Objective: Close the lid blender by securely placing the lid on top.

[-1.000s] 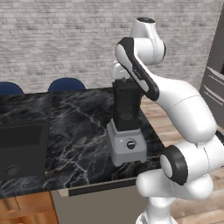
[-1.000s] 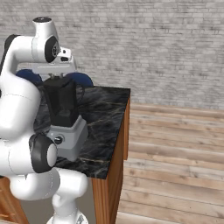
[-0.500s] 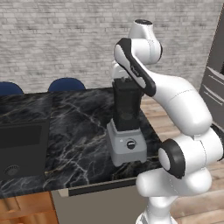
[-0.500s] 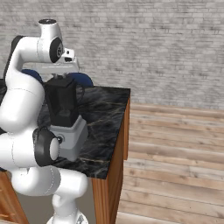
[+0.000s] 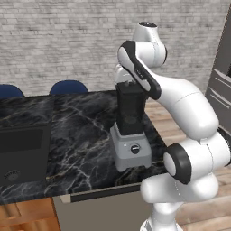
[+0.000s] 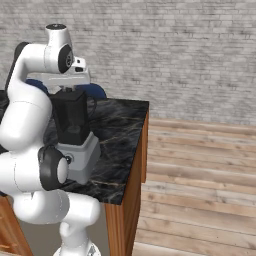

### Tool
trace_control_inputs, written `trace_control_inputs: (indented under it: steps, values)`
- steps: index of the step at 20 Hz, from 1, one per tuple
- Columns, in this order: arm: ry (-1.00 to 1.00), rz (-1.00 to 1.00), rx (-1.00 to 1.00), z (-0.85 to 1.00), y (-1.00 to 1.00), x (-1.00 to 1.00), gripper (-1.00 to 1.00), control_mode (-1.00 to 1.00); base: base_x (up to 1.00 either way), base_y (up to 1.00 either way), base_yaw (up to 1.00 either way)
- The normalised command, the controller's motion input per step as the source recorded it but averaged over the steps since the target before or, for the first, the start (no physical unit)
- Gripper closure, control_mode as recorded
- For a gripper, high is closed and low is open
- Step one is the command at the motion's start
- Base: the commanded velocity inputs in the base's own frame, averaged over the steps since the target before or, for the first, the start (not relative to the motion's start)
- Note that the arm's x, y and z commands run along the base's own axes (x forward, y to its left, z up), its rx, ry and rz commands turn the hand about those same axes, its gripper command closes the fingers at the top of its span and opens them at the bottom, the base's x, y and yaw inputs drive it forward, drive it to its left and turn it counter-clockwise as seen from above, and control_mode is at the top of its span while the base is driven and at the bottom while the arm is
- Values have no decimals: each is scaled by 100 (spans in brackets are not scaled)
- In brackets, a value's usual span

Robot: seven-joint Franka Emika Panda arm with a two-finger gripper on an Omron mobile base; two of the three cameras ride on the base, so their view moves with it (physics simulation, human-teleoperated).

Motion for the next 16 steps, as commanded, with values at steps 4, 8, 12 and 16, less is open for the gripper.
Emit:
trace_control_inputs:
  steps: [4,8,12,16]
  values:
    - [0,8,0,-42,0,9,100,-100,0,0,0]
    - [-1,11,-1,-49,0,20,100,-100,0,0,0]
    - [-4,12,-4,-12,0,20,100,-100,0,0,0]
    - [-1,12,-5,-28,0,22,100,-100,0,0,0]
